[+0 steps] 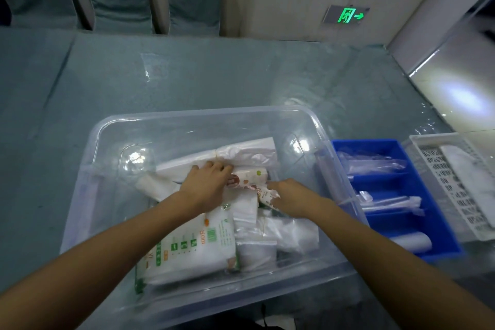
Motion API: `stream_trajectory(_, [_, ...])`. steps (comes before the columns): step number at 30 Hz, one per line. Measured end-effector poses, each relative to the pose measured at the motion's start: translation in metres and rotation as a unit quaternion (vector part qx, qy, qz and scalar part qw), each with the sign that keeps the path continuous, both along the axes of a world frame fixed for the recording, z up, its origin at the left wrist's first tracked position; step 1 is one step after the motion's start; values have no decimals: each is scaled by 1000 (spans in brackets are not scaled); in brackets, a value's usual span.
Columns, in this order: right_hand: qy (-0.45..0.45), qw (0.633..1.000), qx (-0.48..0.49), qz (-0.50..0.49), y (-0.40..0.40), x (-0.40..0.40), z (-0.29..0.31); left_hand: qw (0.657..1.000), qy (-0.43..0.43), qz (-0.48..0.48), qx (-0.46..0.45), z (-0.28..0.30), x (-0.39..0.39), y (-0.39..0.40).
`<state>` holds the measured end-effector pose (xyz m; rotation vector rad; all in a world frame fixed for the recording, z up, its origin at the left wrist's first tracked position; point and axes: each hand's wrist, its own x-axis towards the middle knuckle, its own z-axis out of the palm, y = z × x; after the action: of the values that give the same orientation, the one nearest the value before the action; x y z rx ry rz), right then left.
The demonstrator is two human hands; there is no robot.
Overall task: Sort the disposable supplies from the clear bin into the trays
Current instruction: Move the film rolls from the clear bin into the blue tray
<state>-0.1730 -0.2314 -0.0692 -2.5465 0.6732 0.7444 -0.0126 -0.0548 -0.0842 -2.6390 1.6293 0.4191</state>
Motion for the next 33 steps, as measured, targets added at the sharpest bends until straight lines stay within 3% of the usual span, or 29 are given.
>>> stream_trajectory(9, [26,1000,-6,8,-5,21,-29,999,8,47,-19,21,16,34])
stream_trajectory(16, [-23,999,-17,-19,8,22,-37,996,25,73,-41,36,21,54])
stream_trajectory(21, [-45,998,-36,-20,10,24,-15,995,28,78,-59,45,25,61])
stream_trajectory(27, [-60,986,-149,40,17,11,15,994,32,56,-93,64,27,54])
stream_trajectory(33, [-152,967,-204,-1,26,-13,61,989,42,35,-139,87,27,44])
